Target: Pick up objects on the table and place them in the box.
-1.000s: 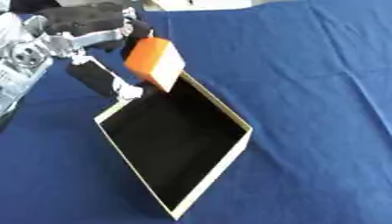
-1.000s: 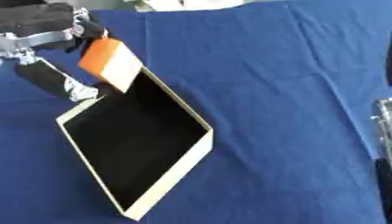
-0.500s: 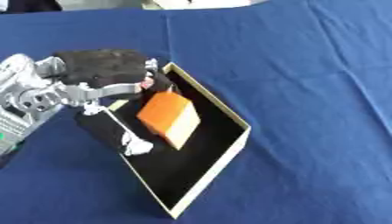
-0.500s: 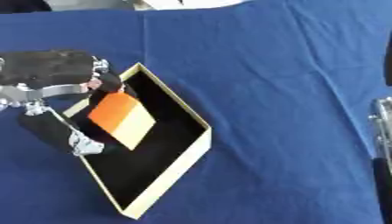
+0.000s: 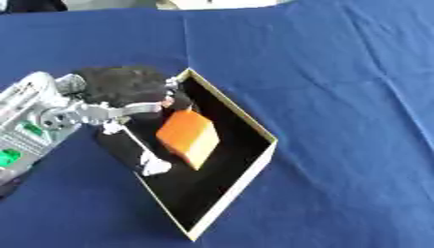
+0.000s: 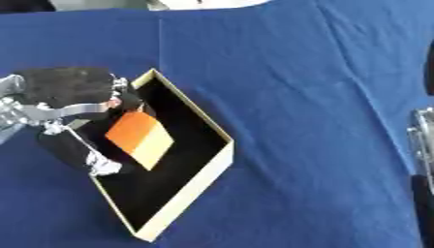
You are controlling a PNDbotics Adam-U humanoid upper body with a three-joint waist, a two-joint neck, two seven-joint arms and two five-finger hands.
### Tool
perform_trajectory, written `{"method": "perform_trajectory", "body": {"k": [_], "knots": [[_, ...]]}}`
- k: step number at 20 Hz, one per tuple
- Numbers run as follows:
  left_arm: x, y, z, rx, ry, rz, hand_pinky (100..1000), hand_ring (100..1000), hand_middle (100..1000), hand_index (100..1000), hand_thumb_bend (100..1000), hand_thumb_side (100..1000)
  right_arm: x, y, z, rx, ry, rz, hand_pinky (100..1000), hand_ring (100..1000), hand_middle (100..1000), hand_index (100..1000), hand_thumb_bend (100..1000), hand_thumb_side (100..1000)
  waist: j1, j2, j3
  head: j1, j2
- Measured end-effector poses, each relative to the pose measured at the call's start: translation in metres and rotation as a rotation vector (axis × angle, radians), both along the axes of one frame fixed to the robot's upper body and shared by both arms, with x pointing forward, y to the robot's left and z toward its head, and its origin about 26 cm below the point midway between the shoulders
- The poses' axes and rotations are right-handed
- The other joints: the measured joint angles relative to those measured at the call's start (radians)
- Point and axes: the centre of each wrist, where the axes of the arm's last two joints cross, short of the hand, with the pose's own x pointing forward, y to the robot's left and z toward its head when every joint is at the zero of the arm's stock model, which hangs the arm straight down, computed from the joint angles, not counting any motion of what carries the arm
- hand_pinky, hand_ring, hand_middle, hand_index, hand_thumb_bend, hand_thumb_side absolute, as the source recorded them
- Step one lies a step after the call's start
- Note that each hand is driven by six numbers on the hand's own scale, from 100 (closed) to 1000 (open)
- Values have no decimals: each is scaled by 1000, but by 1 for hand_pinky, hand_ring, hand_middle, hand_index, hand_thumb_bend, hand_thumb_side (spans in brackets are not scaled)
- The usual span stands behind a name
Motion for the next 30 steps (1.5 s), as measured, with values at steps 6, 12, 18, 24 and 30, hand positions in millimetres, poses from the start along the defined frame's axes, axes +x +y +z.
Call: {"method": "perform_trajectory", "body": {"k": [6,12,18,24,30], "knots": [[14,-10,-16,64,-7,-2,325,445,403,603,100,321,0,0,-1,2,4,1,758,739,611,747,100,832,3,3,-1,1,0],[20,-15,-28,227,-16,-26,515,676,668,850,494,469,0,-1,-3,3,9,-1,758,739,610,746,100,830,5,3,-2,1,2],[23,-15,-28,340,-53,-42,583,772,766,910,789,554,0,-1,-3,4,10,-1,757,739,609,745,100,829,5,3,-1,-2,4],[15,-17,-15,265,-111,-59,526,738,729,888,647,590,0,-1,-3,6,11,0,757,738,609,744,100,827,5,-2,4,-5,4],[-6,-17,11,84,-177,-90,449,671,670,856,415,603,0,-1,-3,7,11,0,758,738,610,745,100,823,5,-10,12,-10,4]]}}
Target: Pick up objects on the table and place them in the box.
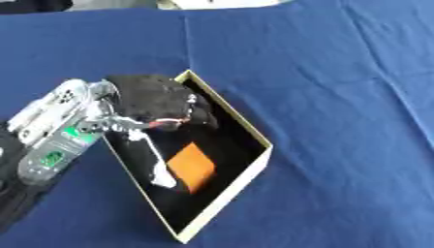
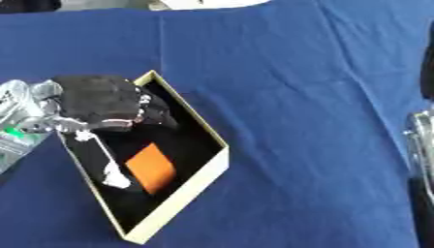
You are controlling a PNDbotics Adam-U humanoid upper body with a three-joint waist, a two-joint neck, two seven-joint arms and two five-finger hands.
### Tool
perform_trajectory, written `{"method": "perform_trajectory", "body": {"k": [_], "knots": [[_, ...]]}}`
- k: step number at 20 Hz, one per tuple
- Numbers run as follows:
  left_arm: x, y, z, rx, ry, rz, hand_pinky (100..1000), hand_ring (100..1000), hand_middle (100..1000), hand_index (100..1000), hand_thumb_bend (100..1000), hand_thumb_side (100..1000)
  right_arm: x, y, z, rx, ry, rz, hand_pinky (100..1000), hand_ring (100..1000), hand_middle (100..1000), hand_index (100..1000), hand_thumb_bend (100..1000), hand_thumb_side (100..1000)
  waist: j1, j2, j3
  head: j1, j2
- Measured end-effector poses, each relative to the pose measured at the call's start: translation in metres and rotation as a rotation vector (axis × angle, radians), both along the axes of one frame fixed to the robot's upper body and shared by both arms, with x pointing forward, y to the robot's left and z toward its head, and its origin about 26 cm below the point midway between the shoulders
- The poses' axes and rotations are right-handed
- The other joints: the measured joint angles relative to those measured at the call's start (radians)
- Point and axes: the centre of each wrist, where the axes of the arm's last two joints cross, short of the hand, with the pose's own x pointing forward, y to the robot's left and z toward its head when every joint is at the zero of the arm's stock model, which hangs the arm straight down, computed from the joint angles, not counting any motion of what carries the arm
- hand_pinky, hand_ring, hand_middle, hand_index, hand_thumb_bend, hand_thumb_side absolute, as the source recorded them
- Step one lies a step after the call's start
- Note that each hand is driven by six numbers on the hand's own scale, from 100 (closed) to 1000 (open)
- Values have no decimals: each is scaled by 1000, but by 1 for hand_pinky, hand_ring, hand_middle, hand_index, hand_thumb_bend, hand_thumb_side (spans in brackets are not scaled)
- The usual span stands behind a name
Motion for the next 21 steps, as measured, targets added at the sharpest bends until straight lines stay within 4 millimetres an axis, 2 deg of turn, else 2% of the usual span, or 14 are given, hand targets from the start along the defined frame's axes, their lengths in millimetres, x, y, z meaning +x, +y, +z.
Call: {"method": "perform_trajectory", "body": {"k": [1,3,6,11,17,21], "knots": [[-4,1,5,-36,-13,-7,389,614,617,816,201,593,0,0,0,0,0,0,758,738,610,745,100,822,0,-2,1,-2,0],[-11,3,15,-117,-32,-21,327,556,560,764,100,618,0,0,0,4,-1,-1,758,738,610,745,100,821,-2,-4,2,-3,0],[-15,5,25,-266,-34,-37,274,496,501,717,100,667,0,0,0,9,-3,-2,758,738,611,745,100,820,-8,-4,8,-6,0],[-12,17,28,-529,-5,-50,297,502,505,716,100,642,0,-2,1,17,-6,-14,758,738,612,745,100,816,-13,-7,23,-20,-1],[-7,49,26,-795,-9,-30,342,531,529,711,100,618,0,-4,1,28,-16,-29,760,740,615,746,100,811,-27,-9,38,-35,4],[-6,73,16,-949,-23,-22,375,546,539,707,100,612,0,-5,3,31,-29,-42,761,741,618,747,100,807,-34,-10,49,-44,5]]}}
